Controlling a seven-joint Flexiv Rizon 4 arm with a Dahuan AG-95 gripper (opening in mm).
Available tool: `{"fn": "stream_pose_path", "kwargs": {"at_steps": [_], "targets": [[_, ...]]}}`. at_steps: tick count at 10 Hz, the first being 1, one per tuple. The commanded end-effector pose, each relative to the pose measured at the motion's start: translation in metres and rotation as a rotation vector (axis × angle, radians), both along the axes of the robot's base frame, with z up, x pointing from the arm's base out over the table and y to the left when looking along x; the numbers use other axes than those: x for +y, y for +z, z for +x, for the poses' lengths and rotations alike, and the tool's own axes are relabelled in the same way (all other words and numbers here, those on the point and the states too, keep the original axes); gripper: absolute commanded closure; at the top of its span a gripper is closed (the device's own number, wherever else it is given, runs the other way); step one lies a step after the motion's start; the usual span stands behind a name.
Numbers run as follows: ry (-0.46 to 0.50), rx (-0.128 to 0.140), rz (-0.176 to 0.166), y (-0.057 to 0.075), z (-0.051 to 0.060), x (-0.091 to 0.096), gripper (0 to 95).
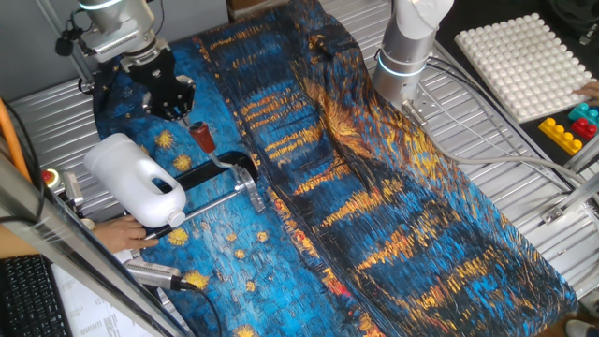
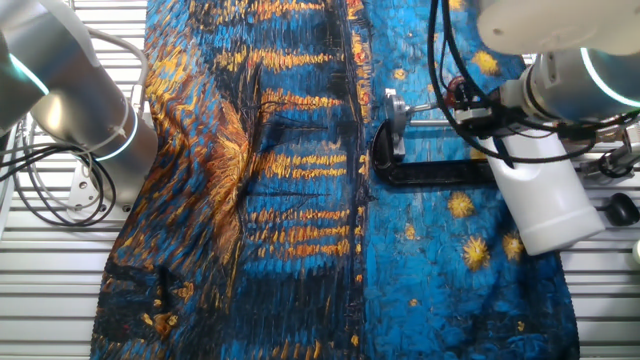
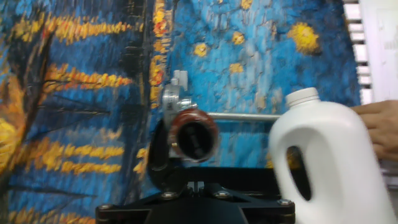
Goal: Pull up the lever
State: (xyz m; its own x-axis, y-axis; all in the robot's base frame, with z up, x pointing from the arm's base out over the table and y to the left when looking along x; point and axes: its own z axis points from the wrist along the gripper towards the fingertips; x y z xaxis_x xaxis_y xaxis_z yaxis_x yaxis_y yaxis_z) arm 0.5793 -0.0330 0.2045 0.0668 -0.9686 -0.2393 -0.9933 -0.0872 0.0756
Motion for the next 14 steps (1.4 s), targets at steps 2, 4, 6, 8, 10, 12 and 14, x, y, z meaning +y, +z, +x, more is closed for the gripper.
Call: {"fn": "stream_pose_path", "kwargs": {"at_steps": [2, 4, 6, 8, 10, 12, 14], "targets": [[-0.023, -0.012, -0.004, 0.001, -0.003, -0.001, 95.0], [0.013, -0.027, -0.014, 0.001, -0.003, -0.001, 95.0], [0.013, -0.028, -0.035, 0.001, -0.003, -0.001, 95.0], [0.0, -0.025, -0.034, 0.003, -0.007, 0.004, 95.0], [0.01, -0.027, -0.03, 0.003, -0.008, 0.004, 95.0], [-0.012, -0.017, -0.023, 0.007, -0.015, 0.014, 95.0], [-0.018, -0.015, -0.02, 0.01, -0.019, 0.018, 95.0]]}}
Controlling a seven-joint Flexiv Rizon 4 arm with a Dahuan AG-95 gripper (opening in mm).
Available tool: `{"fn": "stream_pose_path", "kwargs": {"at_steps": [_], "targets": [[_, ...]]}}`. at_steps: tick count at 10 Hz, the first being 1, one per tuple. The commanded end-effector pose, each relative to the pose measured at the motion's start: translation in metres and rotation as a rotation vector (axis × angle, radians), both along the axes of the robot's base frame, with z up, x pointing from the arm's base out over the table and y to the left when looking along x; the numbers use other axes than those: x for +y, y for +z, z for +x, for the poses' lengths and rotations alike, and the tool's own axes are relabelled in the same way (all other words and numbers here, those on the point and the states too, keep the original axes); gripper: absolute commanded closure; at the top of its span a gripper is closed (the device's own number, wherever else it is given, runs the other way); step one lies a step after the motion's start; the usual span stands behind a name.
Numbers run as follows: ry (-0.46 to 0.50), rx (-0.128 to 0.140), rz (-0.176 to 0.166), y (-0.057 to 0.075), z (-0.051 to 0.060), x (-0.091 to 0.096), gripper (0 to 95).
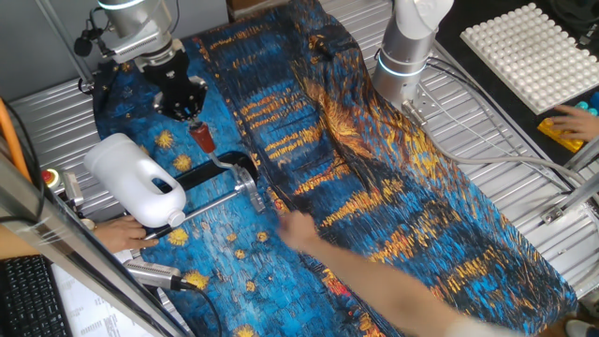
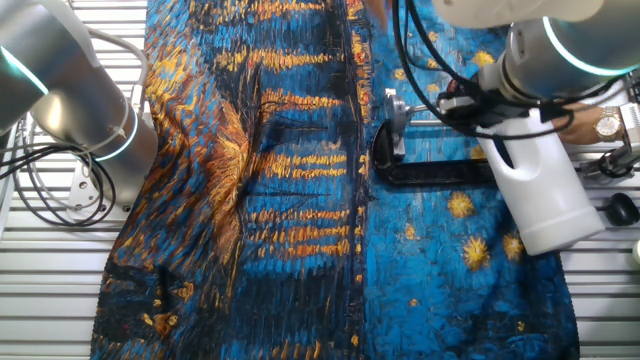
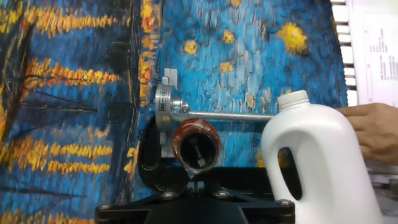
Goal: Pull up the lever
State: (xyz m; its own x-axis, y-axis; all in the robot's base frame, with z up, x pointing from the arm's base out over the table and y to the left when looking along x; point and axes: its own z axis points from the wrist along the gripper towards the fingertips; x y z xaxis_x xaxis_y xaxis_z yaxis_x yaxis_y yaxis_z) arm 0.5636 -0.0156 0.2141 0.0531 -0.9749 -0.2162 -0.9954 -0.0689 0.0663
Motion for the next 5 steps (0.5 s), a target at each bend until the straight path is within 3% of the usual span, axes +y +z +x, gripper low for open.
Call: {"fn": "stream_pose_path", "kwargs": {"at_steps": [1, 5], "targets": [[0.002, -0.004, 0.003, 0.0013, -0.0035, 0.0019, 95.0], [0.004, -0.009, -0.01, 0.0058, -0.0003, 0.011, 95.0]]}}
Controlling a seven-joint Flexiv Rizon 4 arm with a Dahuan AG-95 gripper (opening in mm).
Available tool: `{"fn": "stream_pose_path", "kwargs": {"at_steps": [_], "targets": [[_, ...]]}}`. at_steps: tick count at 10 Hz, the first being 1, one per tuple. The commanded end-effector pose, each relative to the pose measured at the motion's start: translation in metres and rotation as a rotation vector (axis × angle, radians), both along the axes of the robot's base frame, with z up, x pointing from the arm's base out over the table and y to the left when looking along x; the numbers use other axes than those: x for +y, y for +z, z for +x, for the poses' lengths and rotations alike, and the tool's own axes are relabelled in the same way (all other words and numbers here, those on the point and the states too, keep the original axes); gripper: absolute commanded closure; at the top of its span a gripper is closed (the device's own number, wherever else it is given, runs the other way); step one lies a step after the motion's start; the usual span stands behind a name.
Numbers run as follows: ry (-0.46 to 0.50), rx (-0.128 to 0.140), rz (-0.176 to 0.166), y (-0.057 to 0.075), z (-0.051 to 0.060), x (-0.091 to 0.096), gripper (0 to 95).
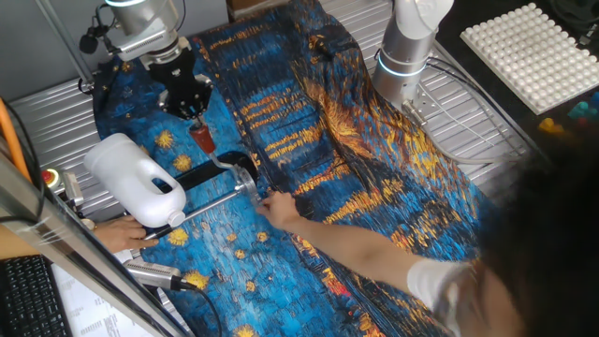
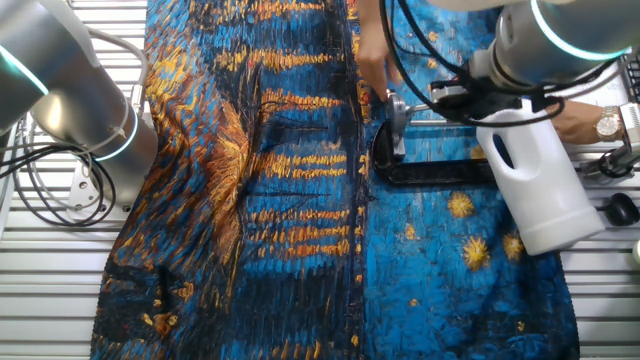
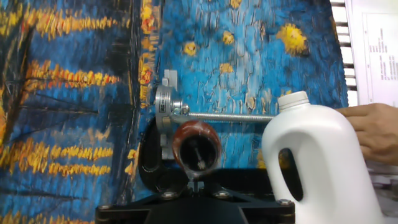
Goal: Pull up the lever
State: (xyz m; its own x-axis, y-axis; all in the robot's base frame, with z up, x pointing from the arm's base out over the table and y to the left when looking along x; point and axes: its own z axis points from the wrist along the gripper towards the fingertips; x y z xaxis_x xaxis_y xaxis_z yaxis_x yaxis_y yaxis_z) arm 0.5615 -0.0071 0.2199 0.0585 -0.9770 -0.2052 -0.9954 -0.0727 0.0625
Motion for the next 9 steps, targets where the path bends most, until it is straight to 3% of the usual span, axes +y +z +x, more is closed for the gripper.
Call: {"fn": "stream_pose_path", "kwargs": {"at_steps": [1, 4, 5, 9], "targets": [[-0.002, -0.005, 0.002, 0.0, 0.002, 0.005, 95.0], [0.0, -0.014, -0.001, 0.002, 0.003, 0.014, 95.0], [-0.007, -0.013, -0.002, 0.004, 0.002, 0.018, 76.0], [-0.006, -0.028, -0.014, 0.008, 0.003, 0.034, 76.0]]}}
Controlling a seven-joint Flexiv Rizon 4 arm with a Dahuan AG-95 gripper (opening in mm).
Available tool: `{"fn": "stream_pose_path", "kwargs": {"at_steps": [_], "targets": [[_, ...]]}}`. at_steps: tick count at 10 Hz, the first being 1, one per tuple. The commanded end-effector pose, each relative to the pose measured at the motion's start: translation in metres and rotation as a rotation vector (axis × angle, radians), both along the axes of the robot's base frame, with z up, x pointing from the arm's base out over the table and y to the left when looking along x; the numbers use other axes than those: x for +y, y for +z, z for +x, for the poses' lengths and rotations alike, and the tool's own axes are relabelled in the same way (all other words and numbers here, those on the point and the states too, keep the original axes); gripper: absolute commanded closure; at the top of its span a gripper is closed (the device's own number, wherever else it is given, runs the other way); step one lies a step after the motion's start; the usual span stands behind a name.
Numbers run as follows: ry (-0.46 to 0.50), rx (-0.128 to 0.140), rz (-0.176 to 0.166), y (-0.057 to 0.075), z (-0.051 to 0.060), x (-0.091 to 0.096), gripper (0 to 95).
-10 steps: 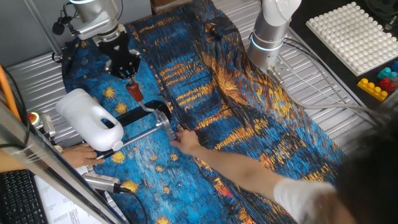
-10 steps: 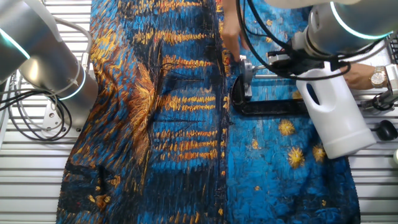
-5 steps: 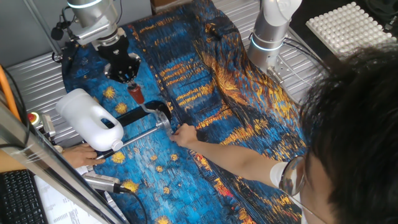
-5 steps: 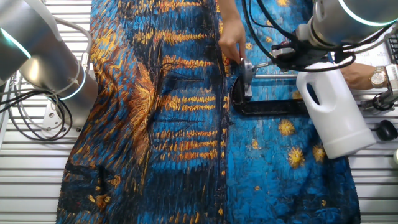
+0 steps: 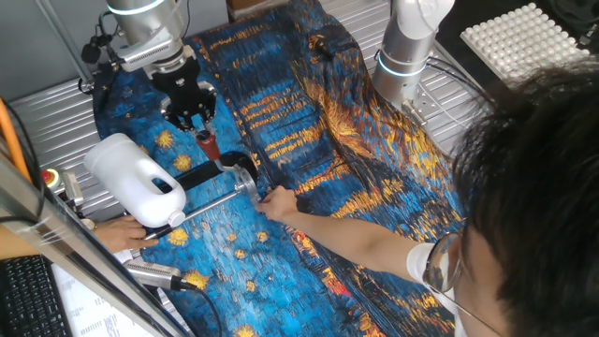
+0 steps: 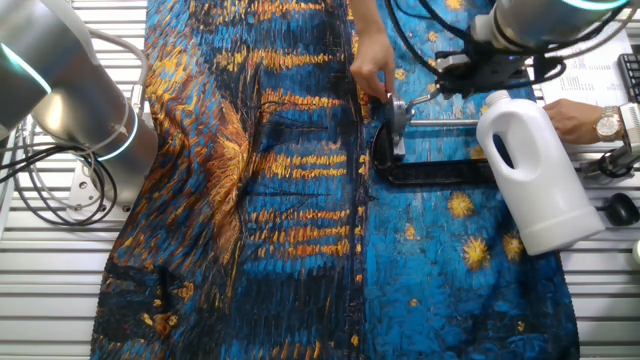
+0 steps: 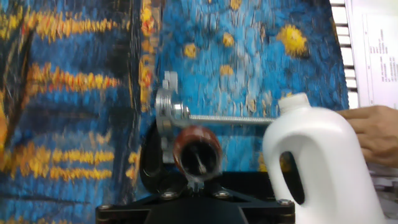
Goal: Pull up the lever
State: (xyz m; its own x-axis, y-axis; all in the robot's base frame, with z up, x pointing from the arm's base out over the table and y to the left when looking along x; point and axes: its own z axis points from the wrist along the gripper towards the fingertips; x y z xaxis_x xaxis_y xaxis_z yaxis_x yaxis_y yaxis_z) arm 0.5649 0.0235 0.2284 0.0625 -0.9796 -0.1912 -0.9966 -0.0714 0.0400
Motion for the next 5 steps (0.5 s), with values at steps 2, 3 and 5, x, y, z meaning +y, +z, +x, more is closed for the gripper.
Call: {"fn": "stream_pose_path", "kwargs": {"at_steps": [2, 3, 5], "targets": [[-0.017, -0.003, -0.005, 0.001, -0.001, 0.011, 76.0], [-0.019, -0.003, -0.005, 0.001, -0.001, 0.011, 76.0], [-0.025, -0.004, -0.012, 0.002, 0.0, 0.02, 76.0]]}}
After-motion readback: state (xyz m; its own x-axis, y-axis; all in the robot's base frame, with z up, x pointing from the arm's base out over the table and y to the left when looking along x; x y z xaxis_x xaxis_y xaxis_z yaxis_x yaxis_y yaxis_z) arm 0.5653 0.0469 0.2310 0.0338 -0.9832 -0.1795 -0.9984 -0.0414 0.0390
